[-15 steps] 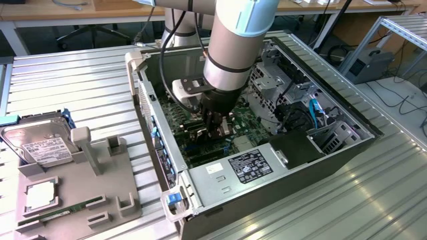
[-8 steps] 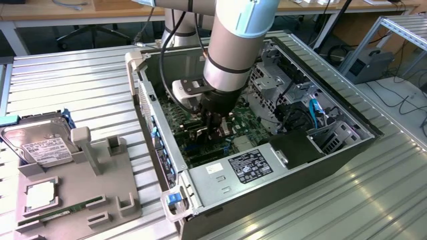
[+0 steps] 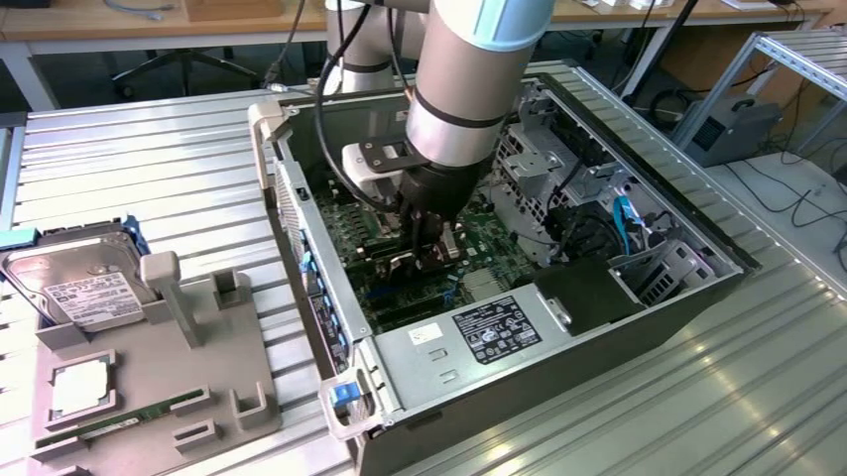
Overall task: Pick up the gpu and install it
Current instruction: 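Insert the gpu into the slot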
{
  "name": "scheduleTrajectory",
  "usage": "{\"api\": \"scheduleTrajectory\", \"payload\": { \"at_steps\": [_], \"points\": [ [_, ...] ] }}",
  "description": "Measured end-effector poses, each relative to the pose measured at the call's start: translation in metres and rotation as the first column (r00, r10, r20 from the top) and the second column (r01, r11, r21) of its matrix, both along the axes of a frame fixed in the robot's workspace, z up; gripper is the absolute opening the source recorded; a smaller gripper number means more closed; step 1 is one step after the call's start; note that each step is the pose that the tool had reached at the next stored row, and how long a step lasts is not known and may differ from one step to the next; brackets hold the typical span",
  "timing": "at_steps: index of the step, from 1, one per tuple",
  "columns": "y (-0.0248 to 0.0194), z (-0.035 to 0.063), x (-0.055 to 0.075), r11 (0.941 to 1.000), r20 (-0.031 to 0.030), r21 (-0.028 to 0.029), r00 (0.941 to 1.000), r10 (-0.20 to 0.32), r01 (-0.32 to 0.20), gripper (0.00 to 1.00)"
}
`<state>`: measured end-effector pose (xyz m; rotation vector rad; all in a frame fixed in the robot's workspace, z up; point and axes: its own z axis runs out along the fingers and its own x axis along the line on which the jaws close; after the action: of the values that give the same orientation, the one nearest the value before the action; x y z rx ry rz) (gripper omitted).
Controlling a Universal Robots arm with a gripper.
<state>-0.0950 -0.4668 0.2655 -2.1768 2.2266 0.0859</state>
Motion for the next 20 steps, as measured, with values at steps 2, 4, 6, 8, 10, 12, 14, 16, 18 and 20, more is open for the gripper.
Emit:
{"api": "scheduleTrajectory", "payload": {
  "at_steps": [2, 4, 6, 8, 10, 12, 14, 16, 18, 20],
  "points": [
    [0.0, 0.0, 0.0, 1.0, 0.0, 0.0, 1.0, 0.0, 0.0, 0.41],
    [0.0005, 0.0002, 0.0, 1.0, -0.0002, -0.0004, 1.0, 0.0, 0.0, 0.41],
    [0.0017, 0.0001, 0.0, 1.0, -0.0001, -0.0002, 1.0, 0.0, 0.0, 0.41],
    [0.0017, 0.0001, 0.0, 1.0, -0.0001, -0.0002, 1.0, 0.0, 0.0, 0.41],
    [0.0017, 0.0001, 0.0, 1.0, -0.0002, -0.0002, 1.0, 0.0, 0.0, 0.39],
    [0.0017, 0.0001, 0.0, 1.0, -0.0001, -0.0002, 1.0, 0.0, 0.0, 0.27],
    [0.0017, 0.0001, 0.0, 1.0, -0.0001, -0.0002, 1.0, 0.0, 0.0, 0.27],
    [0.0017, 0.0001, 0.0, 1.0, -0.0001, -0.0002, 1.0, 0.0, 0.0, 0.27],
    [0.0017, 0.0001, 0.0, 1.0, -0.0001, -0.0002, 1.0, 0.0, 0.0, 0.27],
    [0.0027, 0.0001, 0.0, 1.0, -0.0001, 0.0, 1.0, 0.0, 0.0, 0.27]
  ]
}}
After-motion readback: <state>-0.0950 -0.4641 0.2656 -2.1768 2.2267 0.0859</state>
